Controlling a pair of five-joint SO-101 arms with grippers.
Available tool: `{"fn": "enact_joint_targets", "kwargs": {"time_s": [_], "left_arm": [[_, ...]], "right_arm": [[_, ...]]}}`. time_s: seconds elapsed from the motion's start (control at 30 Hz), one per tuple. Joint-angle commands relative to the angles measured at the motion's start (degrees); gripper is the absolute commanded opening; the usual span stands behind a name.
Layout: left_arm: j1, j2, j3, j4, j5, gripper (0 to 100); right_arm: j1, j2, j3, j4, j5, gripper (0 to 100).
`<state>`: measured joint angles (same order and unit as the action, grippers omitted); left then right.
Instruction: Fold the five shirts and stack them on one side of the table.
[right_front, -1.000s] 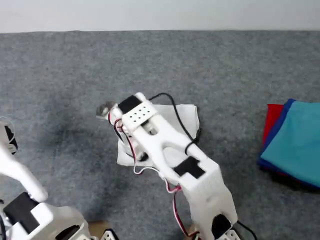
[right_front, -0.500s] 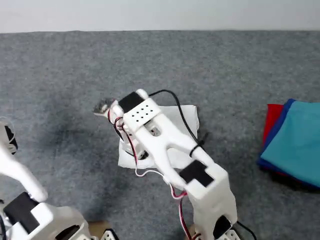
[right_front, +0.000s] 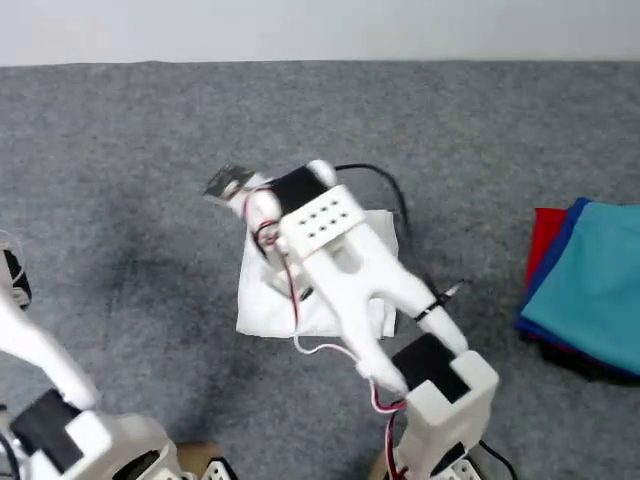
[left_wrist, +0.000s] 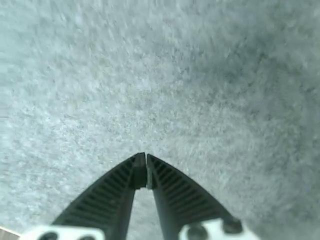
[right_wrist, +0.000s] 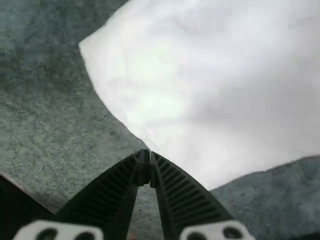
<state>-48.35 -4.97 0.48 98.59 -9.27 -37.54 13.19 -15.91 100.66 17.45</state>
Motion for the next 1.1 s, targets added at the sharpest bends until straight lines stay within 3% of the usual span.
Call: {"fn": "enact_joint_targets", "kwargs": {"time_s": [0.0,0.17,0.47,0.67,0.87,1.07], "left_arm": [[0.44,-9.76,-1.80,1.93,-0.44,0],[1.76,-20.84,4.26,1.76,-0.53,0],[1.67,-33.14,12.70,1.76,-0.79,0],[1.67,-37.80,12.88,1.76,-6.77,0],[1.23,-38.59,18.15,1.76,-6.86,0],[-4.92,-38.59,20.97,0.44,-7.03,0]], "right_arm": [[5.32,-3.74,-0.44,1.36,-0.35,1.0],[9.89,-0.48,-0.44,-9.63,-0.26,1.0],[6.90,11.12,-0.44,-34.68,0.09,1.0],[6.29,19.21,-0.53,-44.62,0.18,1.2],[4.97,23.16,-0.53,-47.25,8.18,1.1],[7.69,15.69,-2.55,-37.67,8.18,1.1]]}}
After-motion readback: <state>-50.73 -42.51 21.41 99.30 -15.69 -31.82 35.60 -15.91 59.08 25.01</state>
